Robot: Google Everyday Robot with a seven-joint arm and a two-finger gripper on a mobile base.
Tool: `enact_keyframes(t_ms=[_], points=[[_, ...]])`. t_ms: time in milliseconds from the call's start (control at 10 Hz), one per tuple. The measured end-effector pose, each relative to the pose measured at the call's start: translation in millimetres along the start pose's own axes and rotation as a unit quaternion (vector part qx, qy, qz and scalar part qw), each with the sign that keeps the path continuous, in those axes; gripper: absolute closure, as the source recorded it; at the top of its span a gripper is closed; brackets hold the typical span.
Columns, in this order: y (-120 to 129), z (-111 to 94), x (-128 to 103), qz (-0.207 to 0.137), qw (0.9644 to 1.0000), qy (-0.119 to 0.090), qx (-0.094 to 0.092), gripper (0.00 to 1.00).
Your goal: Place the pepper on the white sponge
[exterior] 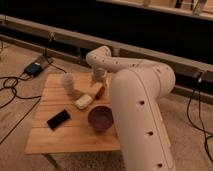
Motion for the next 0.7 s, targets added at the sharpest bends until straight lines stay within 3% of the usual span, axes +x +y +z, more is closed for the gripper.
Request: enact_keyframes(t_ms=[700], points=[[-4.1, 39.7, -3.3, 0.002, 0.9998, 0.022, -0.002, 0.35]])
